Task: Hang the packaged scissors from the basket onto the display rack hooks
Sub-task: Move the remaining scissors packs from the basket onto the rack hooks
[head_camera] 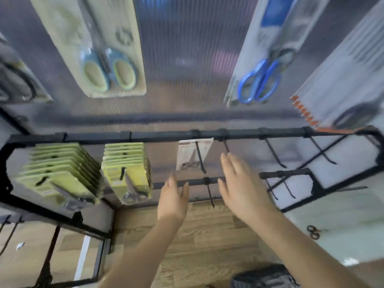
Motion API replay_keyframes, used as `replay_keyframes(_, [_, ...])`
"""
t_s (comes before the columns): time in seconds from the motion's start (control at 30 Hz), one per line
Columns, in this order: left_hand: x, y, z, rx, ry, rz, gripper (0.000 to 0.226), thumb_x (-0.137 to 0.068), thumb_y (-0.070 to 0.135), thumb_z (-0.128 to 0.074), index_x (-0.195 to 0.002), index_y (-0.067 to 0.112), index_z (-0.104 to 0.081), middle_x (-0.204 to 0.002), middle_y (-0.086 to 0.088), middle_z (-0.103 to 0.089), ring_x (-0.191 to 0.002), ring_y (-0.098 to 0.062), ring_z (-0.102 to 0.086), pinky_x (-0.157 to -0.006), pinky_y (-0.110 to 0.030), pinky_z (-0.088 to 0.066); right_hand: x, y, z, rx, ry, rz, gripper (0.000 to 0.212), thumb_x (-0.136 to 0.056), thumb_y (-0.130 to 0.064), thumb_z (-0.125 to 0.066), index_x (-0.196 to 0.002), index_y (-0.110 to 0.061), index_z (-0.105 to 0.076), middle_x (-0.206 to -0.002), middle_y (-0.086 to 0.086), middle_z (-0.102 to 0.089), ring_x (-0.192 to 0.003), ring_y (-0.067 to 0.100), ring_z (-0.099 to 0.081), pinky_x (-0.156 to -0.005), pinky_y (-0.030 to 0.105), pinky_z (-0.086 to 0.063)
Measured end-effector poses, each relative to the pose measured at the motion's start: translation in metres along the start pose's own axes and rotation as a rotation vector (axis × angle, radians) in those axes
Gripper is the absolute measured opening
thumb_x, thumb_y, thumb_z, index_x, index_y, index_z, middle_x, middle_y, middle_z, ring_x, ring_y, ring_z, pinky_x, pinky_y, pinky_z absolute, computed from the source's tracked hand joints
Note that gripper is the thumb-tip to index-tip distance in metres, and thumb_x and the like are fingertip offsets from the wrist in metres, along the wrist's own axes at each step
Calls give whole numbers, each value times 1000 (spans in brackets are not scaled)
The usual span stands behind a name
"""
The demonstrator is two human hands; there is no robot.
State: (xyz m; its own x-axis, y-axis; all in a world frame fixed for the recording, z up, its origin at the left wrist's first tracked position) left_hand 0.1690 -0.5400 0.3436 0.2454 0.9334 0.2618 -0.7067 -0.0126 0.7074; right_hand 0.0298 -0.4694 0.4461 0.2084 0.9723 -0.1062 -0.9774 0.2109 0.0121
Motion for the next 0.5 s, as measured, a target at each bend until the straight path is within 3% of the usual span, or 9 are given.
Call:
replay_keyframes(0.17, [62,52,30,-202,54,-412,38,-95,27,-45,-124,5,-54,-126,-11,-57,-117,-31,-54,-92,-35,-47,64,25,39,46,-141,-181,56,-68,-31,-80,-115,-4,-64,-110,10,-67,-95,25,-67,-77,38,-56])
replay_keyframes(0.23, [82,88,45,-218,37,-548,39,-92,30,-44,-116,4,-60,-119,-12,-62,-108,-32,-61,-84,-36,-52,88,37,74,-1,-139,-296,54,-80,-32,-69,-125,-4,-57,-123,10,-61,-109,25,-61,-90,38,-51])
replay_keyframes(0.3, [109,131,60,-288,0,-654,37,-96,28,-44,-122,4,-56,-124,-13,-58,-112,-32,-57,-89,-36,-48,110,45,110,-72,-123,-389,50,-95,-30,-48,-139,-6,-40,-139,8,-46,-127,25,-46,-105,35,-37])
replay_keyframes(0.5, [189,253,67,-446,-115,-953,42,-101,34,-33,-131,7,-43,-130,-13,-49,-122,-28,-42,-95,-32,-34,184,72,217,-92,88,-633,45,-98,-28,-40,-138,-9,-37,-138,8,-44,-125,24,-44,-102,32,-33])
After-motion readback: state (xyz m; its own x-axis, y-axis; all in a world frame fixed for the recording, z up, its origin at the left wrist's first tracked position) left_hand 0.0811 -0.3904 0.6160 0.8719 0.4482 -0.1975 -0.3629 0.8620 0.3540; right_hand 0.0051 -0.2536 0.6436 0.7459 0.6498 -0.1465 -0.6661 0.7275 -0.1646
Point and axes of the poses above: each hand's wrist, its own x-axis away from the middle knuckle, its own z-axis out of the back of the hand, y = z × x, the point moved 6 cm from there along -x, towards the middle knuckle
